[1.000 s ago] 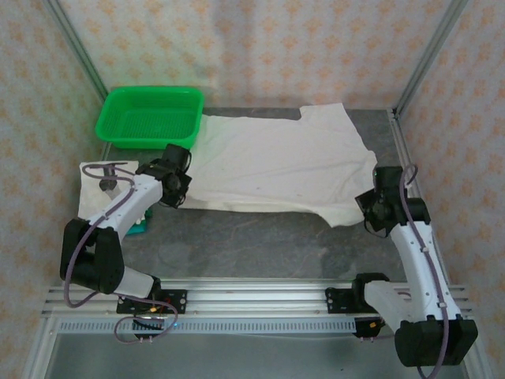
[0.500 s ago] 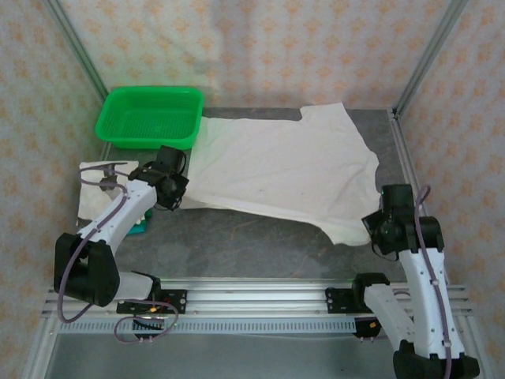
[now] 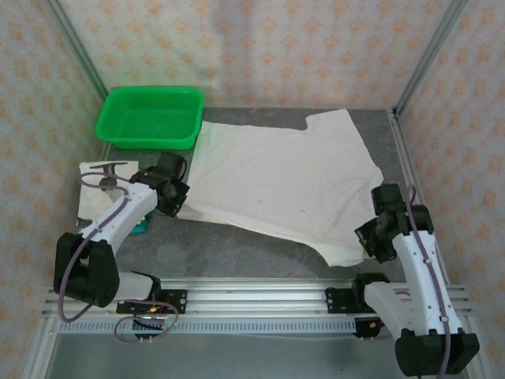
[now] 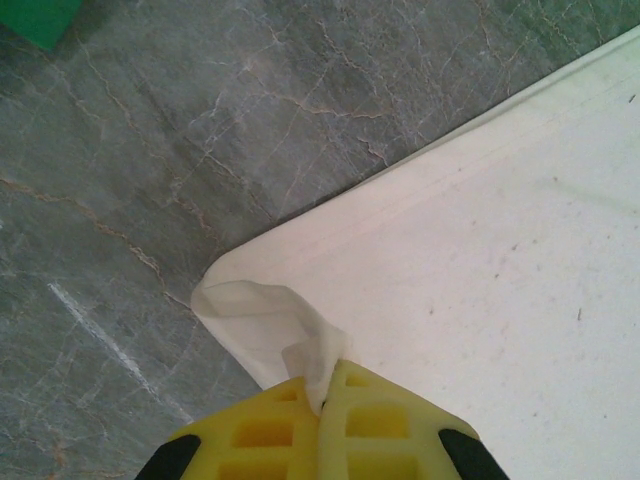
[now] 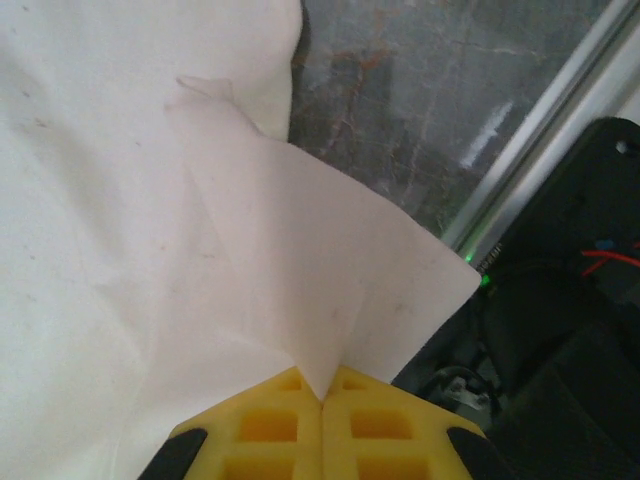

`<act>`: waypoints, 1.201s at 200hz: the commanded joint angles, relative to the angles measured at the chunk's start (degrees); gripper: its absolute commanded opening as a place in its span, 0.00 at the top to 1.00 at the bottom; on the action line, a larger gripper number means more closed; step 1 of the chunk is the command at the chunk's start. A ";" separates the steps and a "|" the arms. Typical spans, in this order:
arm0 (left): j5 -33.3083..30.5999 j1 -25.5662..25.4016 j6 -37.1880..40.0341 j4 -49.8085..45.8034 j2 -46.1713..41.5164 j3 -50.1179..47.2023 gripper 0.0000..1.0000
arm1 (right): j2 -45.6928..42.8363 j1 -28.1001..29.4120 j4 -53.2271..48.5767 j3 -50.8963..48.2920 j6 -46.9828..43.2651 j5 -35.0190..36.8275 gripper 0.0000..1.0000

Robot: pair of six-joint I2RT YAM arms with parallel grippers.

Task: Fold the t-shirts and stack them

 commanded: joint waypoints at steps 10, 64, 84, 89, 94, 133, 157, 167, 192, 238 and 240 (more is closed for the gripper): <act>-2.43 0.75 1.19 -1.57 1.58 2.35 1.00 | 1.20 0.16 3.70 2.02 -1.08 4.68 1.00; -2.88 0.69 4.84 -2.47 7.71 8.43 1.00 | 5.63 -0.17 10.82 2.72 -3.83 6.74 1.00; -3.09 0.68 6.27 -2.70 8.81 9.30 1.00 | 7.70 -0.27 12.45 3.98 -5.83 7.43 1.00; -3.22 0.68 6.46 -2.67 8.99 9.48 1.00 | 8.33 -0.34 12.69 4.34 -6.17 7.78 1.00; -3.26 0.68 6.61 -2.80 9.15 9.57 1.00 | 8.94 -0.36 12.83 4.77 -6.52 8.15 1.00; -3.19 0.68 7.45 -2.81 11.06 11.27 1.00 | 13.35 -0.84 14.00 6.78 -8.93 9.50 1.00; -3.17 0.68 7.98 -3.22 12.64 13.11 1.00 | 15.06 -1.21 15.60 7.14 -10.13 10.14 1.00; -3.22 0.72 8.15 -3.46 13.05 13.77 1.00 | 15.82 -1.32 16.21 7.51 -10.86 10.40 1.00; -4.01 0.68 8.25 -3.80 13.33 14.50 1.00 | 18.23 -1.58 17.30 9.19 -12.63 10.96 1.00; -4.66 0.68 8.51 -4.19 14.36 15.14 1.00 | 23.50 -1.76 18.62 12.98 -15.02 11.55 1.00; -4.67 0.68 8.47 -4.21 14.50 15.16 1.00 | 23.72 -1.76 18.70 13.19 -15.11 11.58 1.00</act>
